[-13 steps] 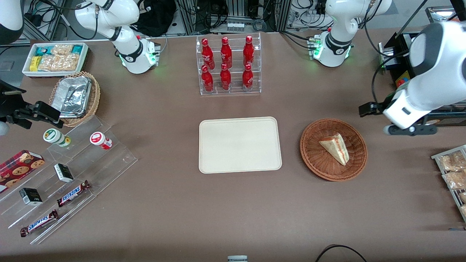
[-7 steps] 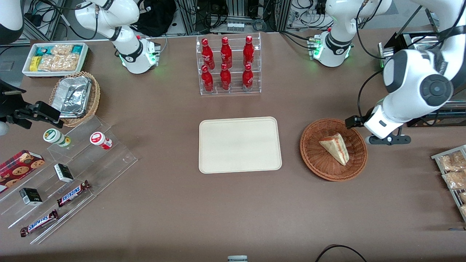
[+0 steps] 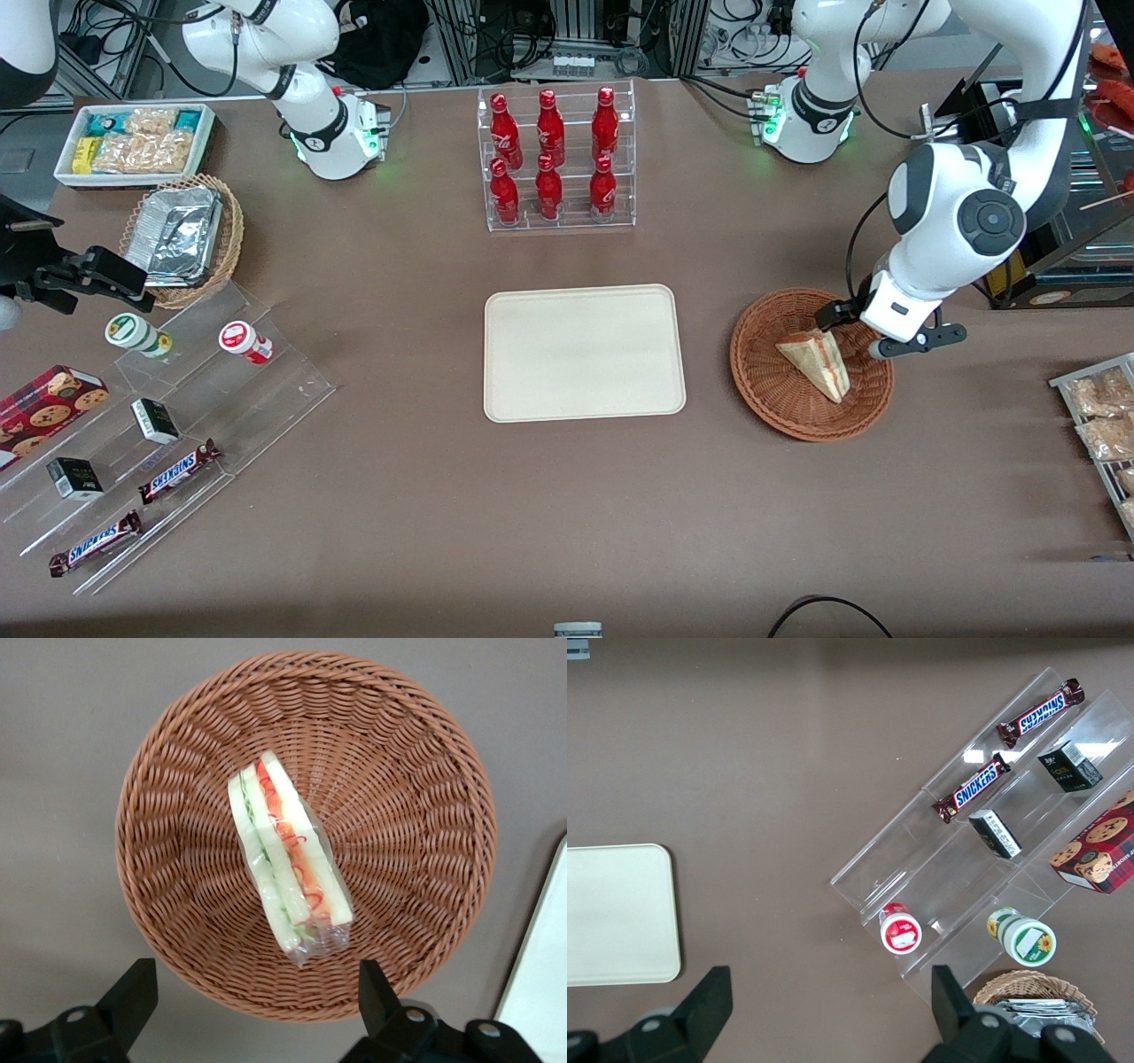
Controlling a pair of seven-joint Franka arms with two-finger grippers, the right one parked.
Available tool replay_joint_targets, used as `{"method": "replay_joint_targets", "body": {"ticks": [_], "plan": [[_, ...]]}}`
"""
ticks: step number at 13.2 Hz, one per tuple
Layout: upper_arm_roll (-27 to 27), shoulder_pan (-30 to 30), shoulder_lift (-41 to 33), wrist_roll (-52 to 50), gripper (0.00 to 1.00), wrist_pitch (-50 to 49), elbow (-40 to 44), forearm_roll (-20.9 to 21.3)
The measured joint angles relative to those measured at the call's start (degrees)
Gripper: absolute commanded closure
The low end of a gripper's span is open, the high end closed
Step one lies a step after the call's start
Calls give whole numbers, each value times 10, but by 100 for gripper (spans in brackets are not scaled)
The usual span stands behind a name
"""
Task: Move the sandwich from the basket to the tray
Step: 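Move the left gripper over the wrapped sandwich in the wicker basket and lower, then close the left gripper on the wrapped sandwich and lift it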
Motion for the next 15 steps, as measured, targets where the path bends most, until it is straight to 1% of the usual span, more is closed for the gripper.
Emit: {"method": "replay_joint_targets", "body": {"ticks": [3, 6, 10, 14, 15], "plan": [[-10, -1, 3, -114, 0, 36, -14, 0], [-18, -1, 22, -236, 0, 82, -26, 0], [-18, -1, 50, -333, 0, 117, -27, 0], [-18, -1, 78, -356, 1, 127, -27, 0], [-18, -1, 83, -356, 21, 127, -27, 0]]}}
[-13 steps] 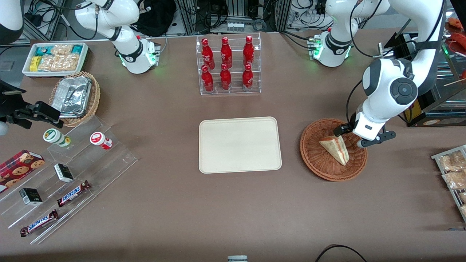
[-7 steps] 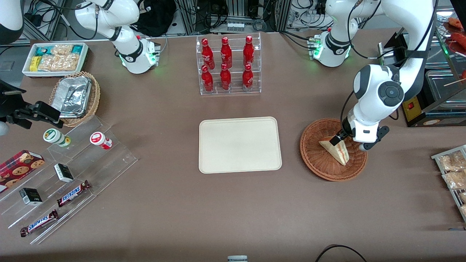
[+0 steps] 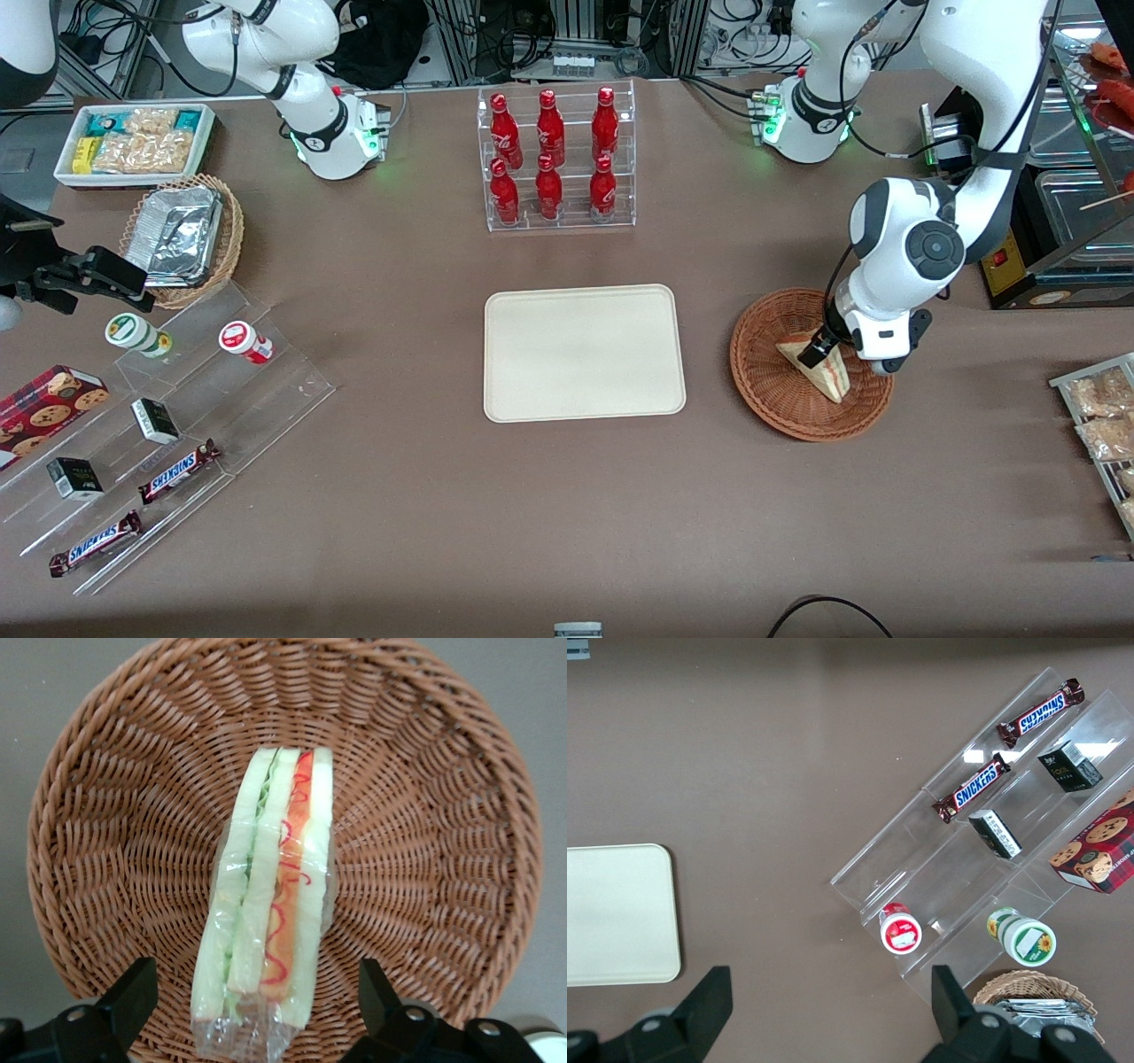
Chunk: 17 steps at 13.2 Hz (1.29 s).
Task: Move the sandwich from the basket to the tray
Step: 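Close the left gripper on the wrapped sandwich and lift it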
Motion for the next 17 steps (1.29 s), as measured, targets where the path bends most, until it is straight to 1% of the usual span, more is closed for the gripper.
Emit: {"method": "replay_joint_targets", "body": {"ticks": [1, 2, 3, 4, 6, 9, 10, 12, 15, 17], "plan": [[0, 0, 4, 0, 51, 0, 0, 0], [0, 0, 7, 0, 74, 1, 0, 0], [0, 0, 8, 0, 85, 1, 0, 0], [0, 0, 9, 0, 88, 1, 0, 0], [0, 0, 9, 0, 89, 1, 1, 1], [0, 0, 6, 0, 89, -4, 9, 18], [-2, 0, 3, 0, 89, -21, 17, 20], [-16, 0, -6, 0, 88, -94, 55, 22], [-51, -1, -12, 0, 88, -222, 133, 39], [-85, -1, -8, 0, 88, -246, 157, 42]]}}
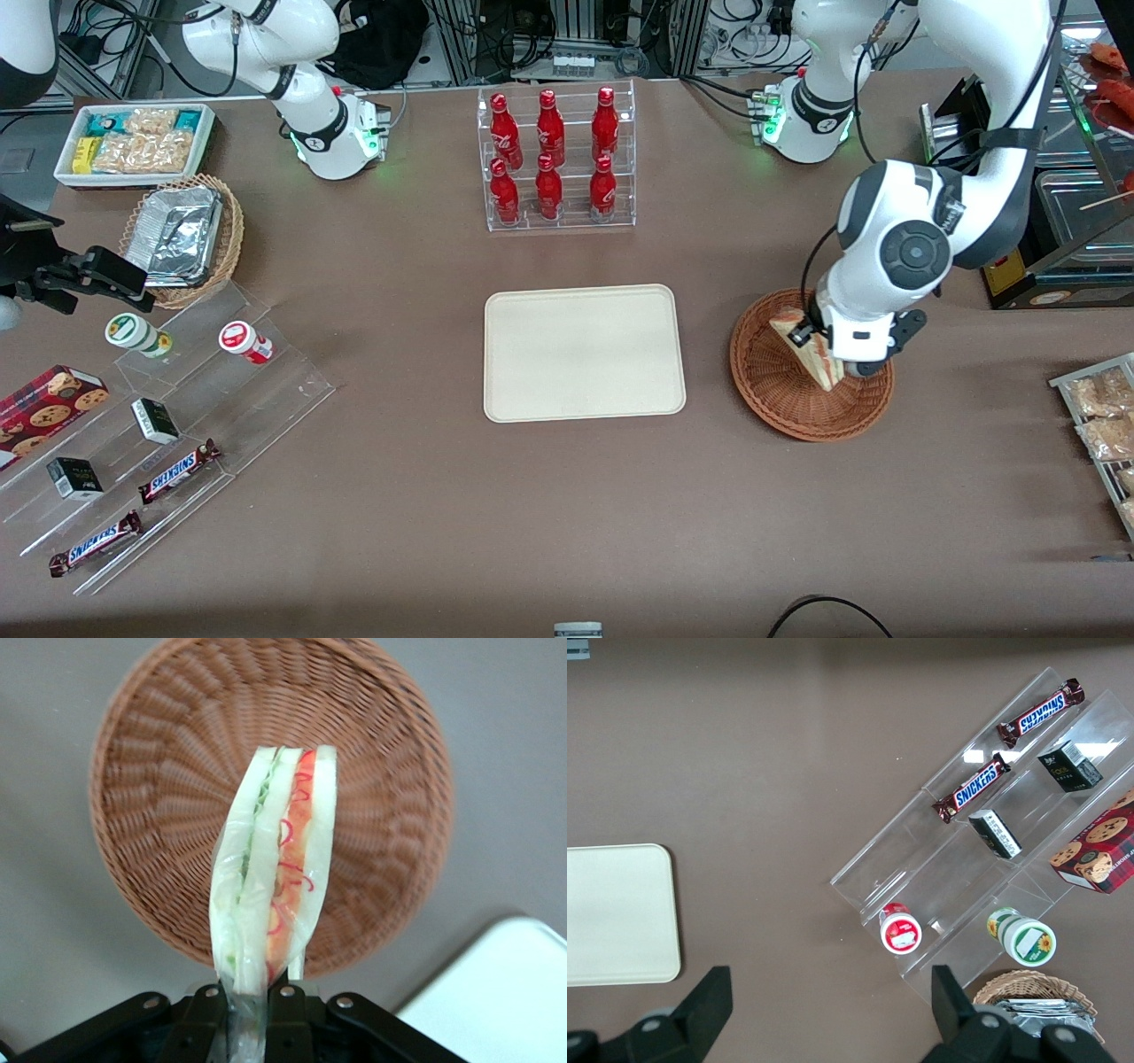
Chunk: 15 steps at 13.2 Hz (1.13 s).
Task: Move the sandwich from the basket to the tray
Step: 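Close the left gripper on the wrapped sandwich and lift it, then carry the held sandwich over the cream tray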
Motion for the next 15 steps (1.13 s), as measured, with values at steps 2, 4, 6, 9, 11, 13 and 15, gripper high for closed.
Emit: {"method": "replay_joint_targets", "body": {"ticks": [2, 4, 6, 9, 11, 13, 15], "plan": [[-46, -1, 17, 0, 88, 0, 19, 2], [-93, -3, 46, -1, 88, -1, 51, 6], [-133, -11, 79, -6, 89, -1, 83, 36], [-141, -65, 142, -30, 89, -1, 143, 86], [-142, -99, 188, -45, 91, -1, 187, 114], [-142, -129, 227, -58, 92, -1, 226, 124], [-137, -161, 257, -73, 92, -4, 261, 134]]}}
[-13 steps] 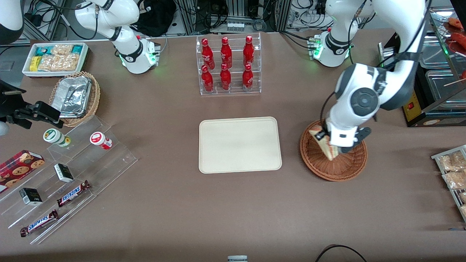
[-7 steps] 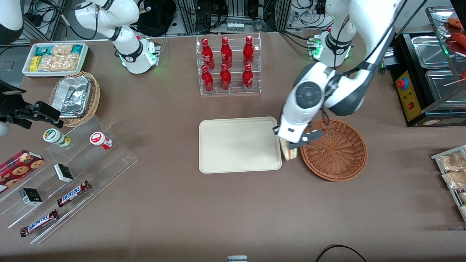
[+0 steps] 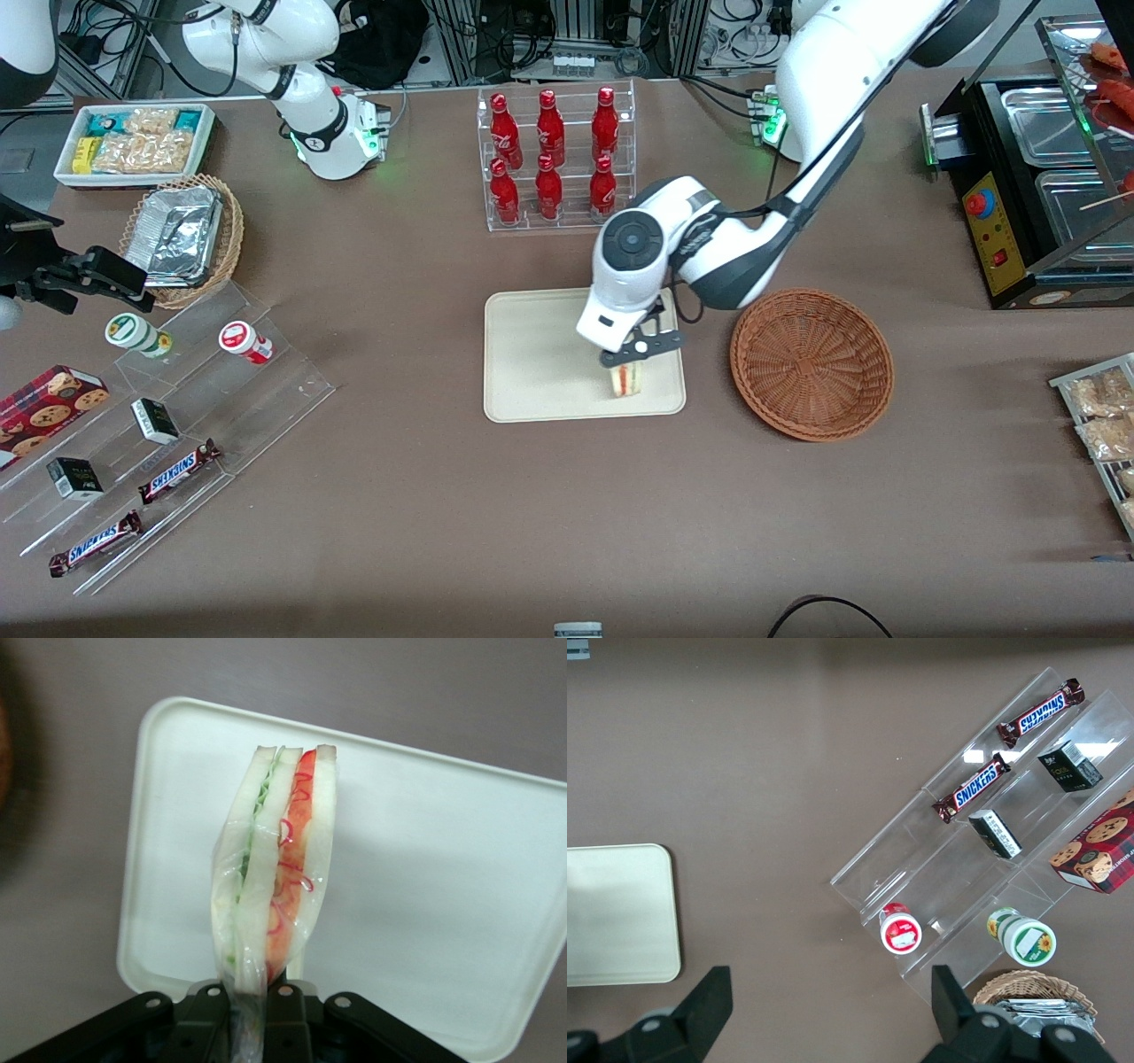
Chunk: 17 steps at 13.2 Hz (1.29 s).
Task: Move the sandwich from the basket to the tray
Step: 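Carry the held sandwich over the cream tray, then lower the sandwich onto the tray and open the left gripper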
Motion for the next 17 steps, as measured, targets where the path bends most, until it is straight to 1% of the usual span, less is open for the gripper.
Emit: {"method": "replay_joint_targets", "body": {"ticks": [3, 5, 9, 11, 12, 13, 14, 17], "plan": [[4, -38, 34, -15, 92, -13, 40, 6], [5, -54, 50, -22, 92, -16, 52, 6], [12, -68, 82, -47, 91, -17, 65, 19], [13, -69, 92, -54, 88, -17, 67, 20], [13, -69, 94, -55, 85, -17, 68, 20], [13, -69, 95, -55, 61, -17, 69, 20], [13, -70, 96, -55, 1, -17, 69, 22], [13, -74, 97, -58, 0, -17, 70, 44]]}}
